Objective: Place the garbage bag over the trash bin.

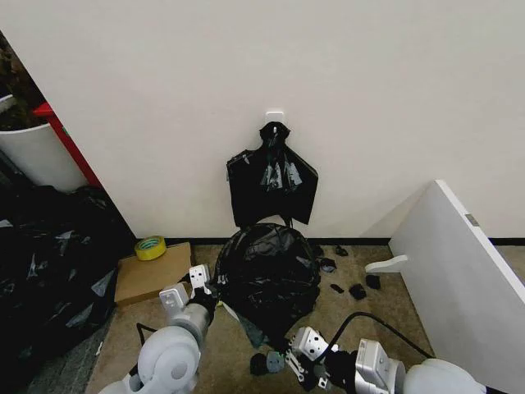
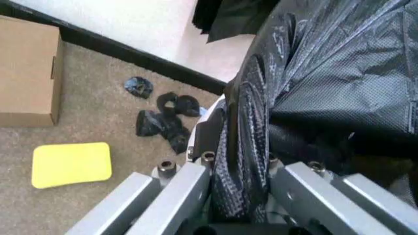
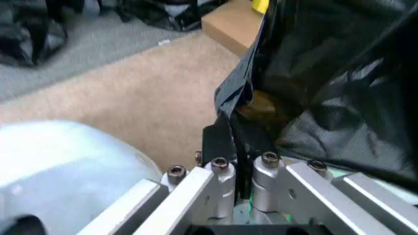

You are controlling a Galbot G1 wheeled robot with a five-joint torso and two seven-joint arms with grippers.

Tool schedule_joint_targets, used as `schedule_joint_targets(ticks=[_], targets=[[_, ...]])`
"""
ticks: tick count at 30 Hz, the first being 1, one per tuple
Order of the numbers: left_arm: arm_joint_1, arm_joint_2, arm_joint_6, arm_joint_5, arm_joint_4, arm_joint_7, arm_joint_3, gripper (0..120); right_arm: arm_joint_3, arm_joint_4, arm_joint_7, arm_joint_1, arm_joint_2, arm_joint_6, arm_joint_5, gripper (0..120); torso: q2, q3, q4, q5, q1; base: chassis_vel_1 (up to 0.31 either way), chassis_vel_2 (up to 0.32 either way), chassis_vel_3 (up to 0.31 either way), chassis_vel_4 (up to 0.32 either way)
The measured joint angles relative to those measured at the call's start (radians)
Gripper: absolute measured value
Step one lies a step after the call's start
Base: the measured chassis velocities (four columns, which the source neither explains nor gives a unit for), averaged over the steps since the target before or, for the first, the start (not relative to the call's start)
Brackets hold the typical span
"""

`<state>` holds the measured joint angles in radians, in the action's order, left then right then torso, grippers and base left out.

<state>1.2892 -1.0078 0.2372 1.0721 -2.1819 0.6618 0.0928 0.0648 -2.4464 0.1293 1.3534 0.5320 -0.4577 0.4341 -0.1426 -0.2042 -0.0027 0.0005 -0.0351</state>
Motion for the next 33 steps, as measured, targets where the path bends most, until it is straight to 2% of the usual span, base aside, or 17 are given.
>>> schedule_joint_targets(ticks=[3, 8, 10, 14, 22, 33], targets=[[-0.004, -0.001, 0.001, 0.019, -0.006, 0.008, 0.001, 0, 0.016, 0.026, 0.006, -0.001, 0.017, 0.007, -0.05, 0, 0.0, 0.0, 0.0, 0.0001, 0.0, 0.0, 0.0, 0.0, 0.0], [-0.018, -0.003, 0.002, 0.095, -0.016, 0.042, 0.011, 0, 0.062, 0.148, 0.002, -0.023, 0.105, 0.025, -0.171, 0, 0.0, 0.0, 0.0001, 0.0, 0.0, 0.0, 0.0, 0.0, 0.0], [-0.02, -0.004, 0.002, 0.104, -0.016, 0.046, 0.012, 0, 0.068, 0.165, -0.001, -0.025, 0.115, 0.03, -0.19, 0, 0.0, 0.0, 0.0001, 0.0, 0.0, 0.0, 0.0, 0.0, 0.0], [-0.028, -0.011, 0.002, 0.165, -0.019, 0.075, 0.021, 0, 0.075, 0.287, -0.024, -0.027, 0.18, 0.071, -0.313, 0, 0.0, 0.0, 0.0001, 0.0, 0.0, 0.0, 0.0, 0.0, 0.0], [-0.028, -0.015, 0.012, 0.23, -0.028, 0.111, 0.022, 0, 0.072, 0.416, -0.066, -0.024, 0.259, 0.119, -0.364, 0, 0.0, 0.0, 0.0001, 0.0001, 0.0, 0.0, 0.0, 0.0, 0.0], [-0.023, -0.012, 0.02, 0.253, -0.034, 0.121, 0.025, 0, 0.067, 0.48, -0.09, -0.019, 0.283, 0.129, -0.371, 0, 0.0, 0.0, 0.0, 0.0001, 0.0, 0.0, 0.0, 0.0, 0.0]])
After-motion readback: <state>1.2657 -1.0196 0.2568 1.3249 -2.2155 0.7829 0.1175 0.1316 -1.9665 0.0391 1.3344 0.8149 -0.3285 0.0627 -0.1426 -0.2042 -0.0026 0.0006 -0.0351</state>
